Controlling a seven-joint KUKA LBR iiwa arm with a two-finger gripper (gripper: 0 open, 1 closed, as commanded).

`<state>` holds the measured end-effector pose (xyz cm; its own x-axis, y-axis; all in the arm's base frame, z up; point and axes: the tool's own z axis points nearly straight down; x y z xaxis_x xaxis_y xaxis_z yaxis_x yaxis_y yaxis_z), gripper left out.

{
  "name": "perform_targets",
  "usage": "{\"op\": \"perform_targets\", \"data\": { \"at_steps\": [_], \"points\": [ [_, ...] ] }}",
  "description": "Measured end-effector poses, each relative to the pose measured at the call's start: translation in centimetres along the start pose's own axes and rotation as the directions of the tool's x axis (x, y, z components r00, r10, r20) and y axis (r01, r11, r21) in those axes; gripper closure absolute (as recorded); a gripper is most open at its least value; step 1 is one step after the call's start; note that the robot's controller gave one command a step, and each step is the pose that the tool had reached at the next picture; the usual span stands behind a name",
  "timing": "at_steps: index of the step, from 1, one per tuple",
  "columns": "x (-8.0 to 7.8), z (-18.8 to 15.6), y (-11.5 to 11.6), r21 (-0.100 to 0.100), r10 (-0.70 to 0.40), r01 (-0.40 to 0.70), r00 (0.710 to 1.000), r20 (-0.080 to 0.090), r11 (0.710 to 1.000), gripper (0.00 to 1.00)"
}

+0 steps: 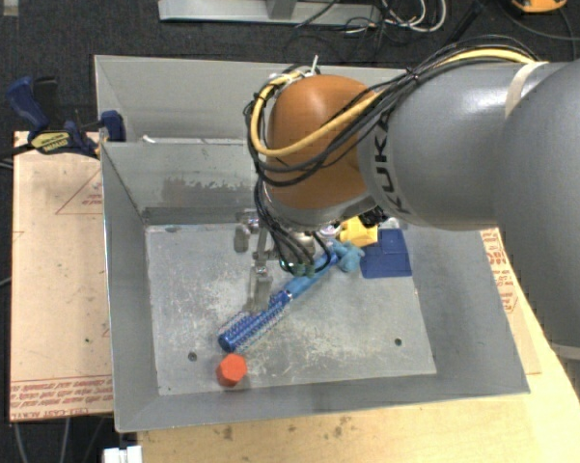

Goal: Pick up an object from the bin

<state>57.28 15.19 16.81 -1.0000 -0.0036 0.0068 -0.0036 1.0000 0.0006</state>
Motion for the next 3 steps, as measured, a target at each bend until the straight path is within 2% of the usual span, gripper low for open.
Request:
{"op": "perform_targets", "data": {
  "at_steps": [1, 2, 3],
  "points": [
    [1.9, 10.0, -2.1, 0.002, -0.401, 0.401, 0.916, 0.003, 0.916, 0.00],
    [1.3, 6.6, -3.2, 0.004, -0.419, 0.419, 0.908, 0.012, 0.908, 0.00],
    [-0.8, 6.8, -3.3, 0.002, -0.345, 0.345, 0.938, 0.011, 0.939, 0.00]
  ]
}}
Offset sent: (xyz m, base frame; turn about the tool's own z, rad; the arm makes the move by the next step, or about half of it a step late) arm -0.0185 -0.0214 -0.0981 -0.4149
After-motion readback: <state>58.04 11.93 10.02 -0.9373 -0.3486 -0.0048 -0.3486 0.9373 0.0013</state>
